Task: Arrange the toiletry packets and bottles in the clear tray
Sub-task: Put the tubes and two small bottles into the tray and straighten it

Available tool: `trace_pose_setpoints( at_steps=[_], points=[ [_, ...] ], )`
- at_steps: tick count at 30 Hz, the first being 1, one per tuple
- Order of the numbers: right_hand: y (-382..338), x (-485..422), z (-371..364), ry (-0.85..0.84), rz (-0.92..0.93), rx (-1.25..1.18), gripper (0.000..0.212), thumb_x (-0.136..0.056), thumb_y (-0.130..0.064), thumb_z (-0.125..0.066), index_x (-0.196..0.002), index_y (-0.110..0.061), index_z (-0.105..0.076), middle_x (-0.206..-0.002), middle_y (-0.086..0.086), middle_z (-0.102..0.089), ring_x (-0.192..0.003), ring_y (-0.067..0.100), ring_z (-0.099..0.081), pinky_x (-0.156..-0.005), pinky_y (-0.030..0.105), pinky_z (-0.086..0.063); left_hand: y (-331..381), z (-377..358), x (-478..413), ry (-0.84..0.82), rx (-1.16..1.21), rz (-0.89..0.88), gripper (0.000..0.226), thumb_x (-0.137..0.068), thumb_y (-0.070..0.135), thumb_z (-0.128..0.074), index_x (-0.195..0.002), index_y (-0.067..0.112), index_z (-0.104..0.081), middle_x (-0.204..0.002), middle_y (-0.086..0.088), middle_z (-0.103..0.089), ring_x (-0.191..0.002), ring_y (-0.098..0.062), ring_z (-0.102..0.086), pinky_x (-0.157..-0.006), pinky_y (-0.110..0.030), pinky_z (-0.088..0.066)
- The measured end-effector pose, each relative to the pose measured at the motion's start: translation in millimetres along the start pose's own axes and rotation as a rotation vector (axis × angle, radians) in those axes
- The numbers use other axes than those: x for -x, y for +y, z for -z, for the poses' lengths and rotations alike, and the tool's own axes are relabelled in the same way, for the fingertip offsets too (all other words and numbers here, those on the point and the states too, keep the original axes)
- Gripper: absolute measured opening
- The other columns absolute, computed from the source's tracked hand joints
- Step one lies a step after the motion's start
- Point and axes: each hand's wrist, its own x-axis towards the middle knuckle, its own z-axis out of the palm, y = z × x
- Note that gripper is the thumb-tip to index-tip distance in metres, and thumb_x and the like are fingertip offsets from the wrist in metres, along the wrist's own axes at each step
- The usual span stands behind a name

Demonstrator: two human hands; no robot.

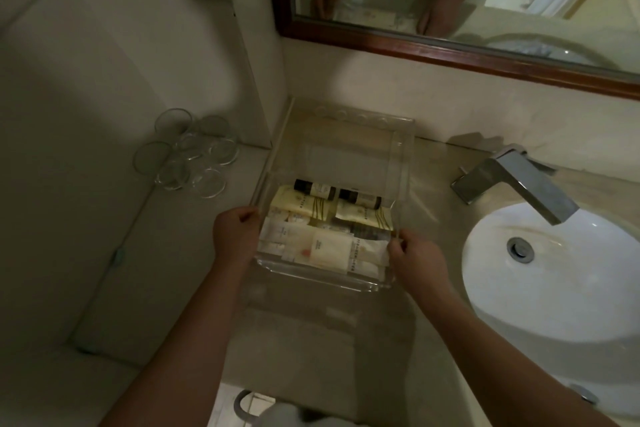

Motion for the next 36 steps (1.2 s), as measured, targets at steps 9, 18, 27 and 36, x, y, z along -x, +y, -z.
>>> trace_pose_setpoints(
  at_steps=[9,18,27,36],
  points=[
    [-6,-14,6,0.014,0.049,0.019,0.02,-0.097,-0.023,-0.045,-0.093,-0.017,-0.063,-0.074,0.002,-0.065,-0.064,0.018,-0.064,-0.062,0.041,-0.058,16,-4,-4,-0.012,0.046,0.018,0.022,-0.087,0.009,-0.059,-0.103,0.001,-0.071,-0.084,-0.001,-0.068,-0.083,-0.013,-0.059,-0.075,-0.024,-0.042],
    [-10,-26,6,0.091,0.034,-0.006,0.025,-0.099,-0.029,-0.041,-0.088,-0.018,-0.061,-0.072,0.002,-0.063,-0.064,0.017,-0.063,-0.063,0.042,-0.058,26,-6,-5,-0.011,0.161,0.085,0.024,-0.089,0.011,-0.054,-0.104,0.009,-0.072,-0.097,-0.001,-0.069,-0.089,-0.013,-0.061,-0.079,-0.025,-0.045],
    [-13,-26,-1,0.119,0.046,-0.133,0.015,-0.096,-0.038,-0.053,-0.096,-0.023,-0.055,-0.076,-0.002,-0.064,-0.066,0.013,-0.064,-0.057,0.032,-0.057,37,-9,5,-0.077,0.26,0.023,0.025,-0.082,0.005,-0.063,-0.091,0.028,-0.069,-0.077,0.015,-0.065,-0.073,-0.002,-0.062,-0.072,-0.021,-0.056],
    [-19,-34,-6,0.17,-0.028,-0.222,0.023,-0.094,-0.037,-0.058,-0.102,-0.016,-0.06,-0.079,-0.002,-0.065,-0.067,0.012,-0.064,-0.057,0.031,-0.057,42,-21,-8,-0.055,0.266,0.043,0.039,-0.075,0.006,-0.07,-0.112,0.018,-0.063,-0.092,0.006,-0.067,-0.086,-0.014,-0.067,-0.082,-0.034,-0.056]
  ],
)
